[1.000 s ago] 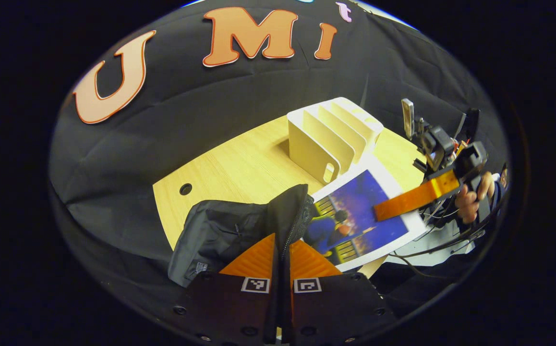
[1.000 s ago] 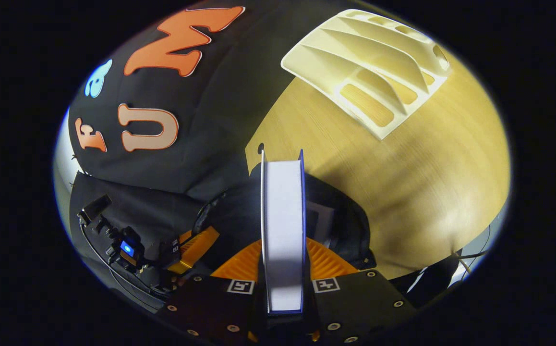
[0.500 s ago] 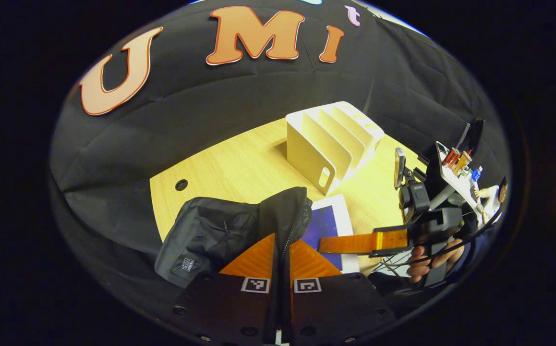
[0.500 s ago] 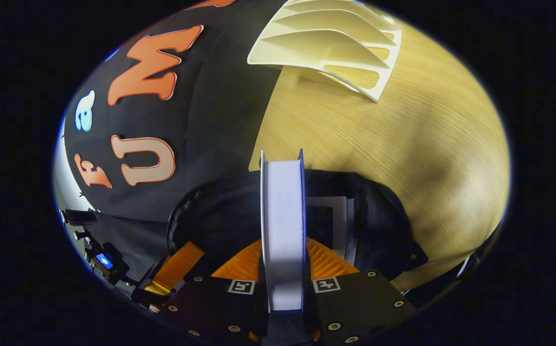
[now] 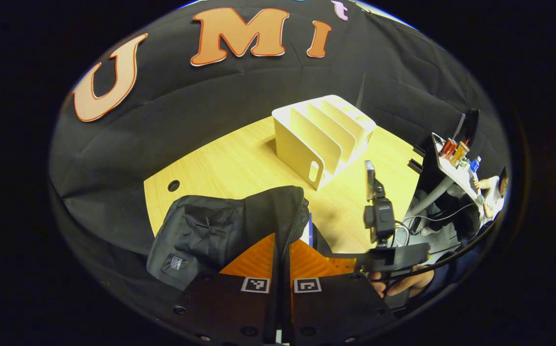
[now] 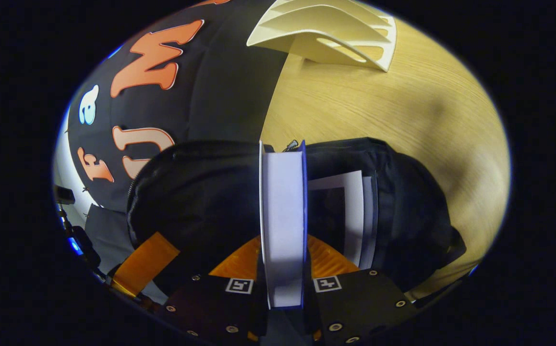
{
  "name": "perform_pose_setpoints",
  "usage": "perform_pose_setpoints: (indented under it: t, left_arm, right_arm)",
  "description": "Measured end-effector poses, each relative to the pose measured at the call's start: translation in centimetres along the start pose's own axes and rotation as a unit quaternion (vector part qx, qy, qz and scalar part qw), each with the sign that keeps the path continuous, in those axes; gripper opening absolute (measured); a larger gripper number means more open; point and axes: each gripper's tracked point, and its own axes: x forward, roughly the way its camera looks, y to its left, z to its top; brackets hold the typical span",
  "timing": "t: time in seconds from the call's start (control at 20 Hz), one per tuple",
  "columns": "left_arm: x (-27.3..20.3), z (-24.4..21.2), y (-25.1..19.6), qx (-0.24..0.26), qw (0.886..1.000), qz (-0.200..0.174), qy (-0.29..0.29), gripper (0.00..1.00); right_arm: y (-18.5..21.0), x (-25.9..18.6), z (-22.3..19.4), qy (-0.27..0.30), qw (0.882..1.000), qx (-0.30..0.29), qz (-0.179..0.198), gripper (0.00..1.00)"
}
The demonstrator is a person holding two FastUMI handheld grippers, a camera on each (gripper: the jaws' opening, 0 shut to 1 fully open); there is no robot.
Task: Open the schoolbag, grab two books from the bookshelf and put them into the schoolbag.
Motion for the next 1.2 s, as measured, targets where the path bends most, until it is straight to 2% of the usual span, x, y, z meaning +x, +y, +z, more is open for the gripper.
perform_pose_setpoints:
  t: [0.15,0.25,0.3,0.4,0.45,0.5,0.55,0.6,0.65,0.7,0.8,0.85,0.9,1.1,1.15,1.2]
  left_arm:
    - [0.4,-0.3,-0.2,0.000,1.000,0.007,0.003,0.04]
    - [0.4,-0.3,0.0,-0.017,1.000,0.006,0.001,0.04]
    - [0.4,-0.4,0.2,-0.024,1.000,0.011,-0.001,0.04]
    - [0.6,-0.3,0.9,-0.032,0.999,0.024,-0.003,0.04]
    - [0.7,-0.4,1.0,-0.034,0.999,0.030,-0.002,0.05]
    - [0.8,-0.6,0.9,-0.037,0.999,0.034,-0.002,0.05]
    - [1.1,-0.6,0.7,-0.040,0.998,0.037,-0.001,0.05]
    - [1.5,-0.9,0.6,-0.043,0.998,0.043,0.002,0.05]
    - [1.8,-1.0,0.6,-0.047,0.998,0.051,0.005,0.07]
    - [2.1,-1.3,0.3,-0.050,0.997,0.057,0.009,0.08]
    - [2.4,-1.5,-0.5,-0.052,0.996,0.073,0.012,0.12]
    - [2.5,-1.5,-0.9,-0.052,0.995,0.079,0.012,0.27]
    - [2.7,-1.6,-1.4,-0.056,0.995,0.084,0.014,0.20]
    - [3.3,-2.2,-3.5,-0.079,0.990,0.111,0.026,0.34]
    - [3.5,-2.0,-4.1,-0.082,0.989,0.118,0.025,0.41]
    - [3.6,-1.8,-4.8,-0.086,0.989,0.121,0.022,0.54]
  right_arm:
    - [-0.2,1.2,-0.6,0.027,1.000,0.005,0.000,0.33]
    - [-0.4,1.6,-1.6,0.089,0.995,0.033,-0.023,0.38]
    - [-1.1,1.5,-2.4,0.121,0.991,0.024,-0.043,0.41]
    - [-2.3,0.1,-3.1,0.165,0.982,-0.037,-0.087,0.51]
    - [-3.3,-0.6,-3.3,0.192,0.971,-0.083,-0.115,0.56]
    - [-3.9,-1.3,-3.2,0.214,0.961,-0.116,-0.129,0.74]
    - [-4.4,-1.9,-3.0,0.234,0.952,-0.141,-0.138,0.51]
    - [-5.0,-2.6,-2.9,0.261,0.942,-0.155,-0.141,0.71]
    - [-5.3,-3.1,-2.4,0.275,0.938,-0.157,-0.140,0.77]
    - [-6.1,-5.5,-2.8,0.286,0.934,-0.160,-0.142,0.80]
    - [-6.2,-6.4,-0.2,0.289,0.932,-0.159,-0.149,0.83]
    - [-6.3,-7.2,1.3,0.283,0.933,-0.162,-0.149,0.85]
    - [-6.5,-8.1,2.9,0.272,0.935,-0.168,-0.153,0.86]
    - [-6.5,-10.5,10.0,0.213,0.945,-0.196,-0.153,0.92]
    - [-6.4,-11.1,11.8,0.200,0.946,-0.202,-0.153,0.96]
    - [-6.2,-11.9,13.2,0.187,0.948,-0.208,-0.152,0.97]
